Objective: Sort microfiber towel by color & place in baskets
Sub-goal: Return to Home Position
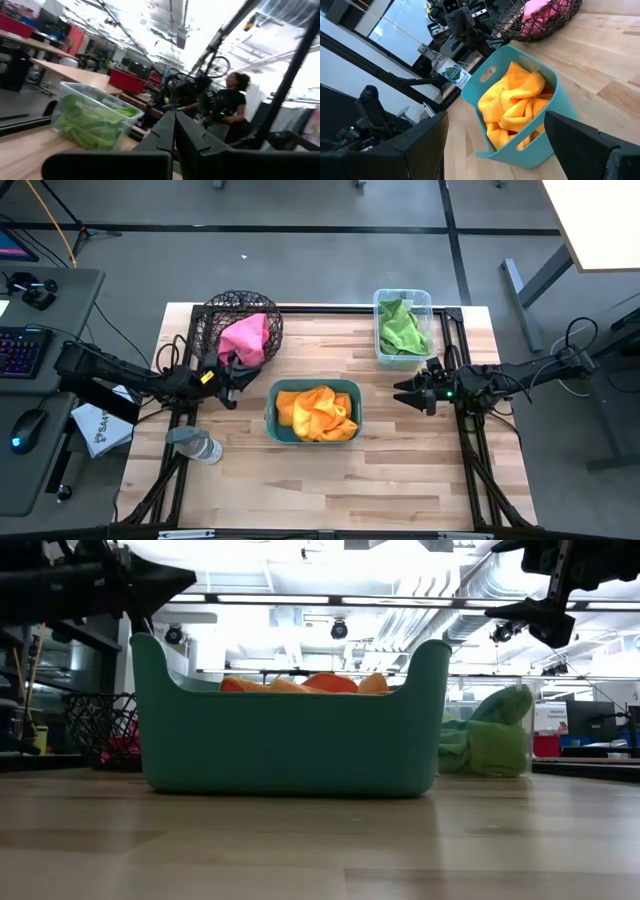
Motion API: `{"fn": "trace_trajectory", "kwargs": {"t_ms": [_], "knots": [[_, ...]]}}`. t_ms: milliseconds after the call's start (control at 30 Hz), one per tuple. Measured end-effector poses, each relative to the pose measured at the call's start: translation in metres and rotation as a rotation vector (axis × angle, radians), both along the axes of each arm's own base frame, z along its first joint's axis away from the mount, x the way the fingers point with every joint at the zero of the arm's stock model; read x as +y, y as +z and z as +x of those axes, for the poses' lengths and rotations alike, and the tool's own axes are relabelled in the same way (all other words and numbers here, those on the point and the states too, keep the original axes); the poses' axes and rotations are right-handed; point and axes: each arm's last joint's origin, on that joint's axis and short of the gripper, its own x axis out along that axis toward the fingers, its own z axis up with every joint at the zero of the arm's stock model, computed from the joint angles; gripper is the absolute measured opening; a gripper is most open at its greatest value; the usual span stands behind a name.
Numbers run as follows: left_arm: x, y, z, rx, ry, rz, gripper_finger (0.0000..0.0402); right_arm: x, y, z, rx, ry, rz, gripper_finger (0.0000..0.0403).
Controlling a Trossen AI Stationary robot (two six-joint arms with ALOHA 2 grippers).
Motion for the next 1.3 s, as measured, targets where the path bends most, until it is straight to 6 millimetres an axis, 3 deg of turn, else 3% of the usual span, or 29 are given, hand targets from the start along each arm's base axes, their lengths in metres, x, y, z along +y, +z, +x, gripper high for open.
{"fn": "trace_trajectory", "kwargs": {"t_ms": [200,400,567,900,1100,1200,1300], "knots": [[-0.002,0.000,0.000,0.005,-0.029,0.010,0.0000,0.000,0.000,0.000,0.003,-0.002,0.008,0.0326],[0.004,-0.001,0.000,0.033,0.104,0.056,0.0000,0.000,-0.002,0.000,0.016,0.002,-0.013,0.0326],[0.001,0.006,-0.005,-0.017,0.002,0.094,0.0000,0.000,-0.002,0.000,0.021,0.022,-0.010,0.0326],[0.003,-0.014,-0.024,0.242,-0.042,0.052,0.0000,0.003,-0.004,-0.001,0.054,0.087,0.081,0.0326],[0.006,-0.024,-0.039,0.348,0.009,0.125,0.0000,0.003,-0.008,-0.002,0.090,0.092,0.074,0.0326],[0.007,-0.018,-0.044,0.339,0.012,0.163,0.0000,0.003,-0.012,-0.004,0.131,0.113,0.072,0.0326],[0.009,-0.015,-0.051,0.441,0.053,0.157,0.0000,0.004,-0.015,-0.005,0.168,0.139,0.069,0.0326]]}}
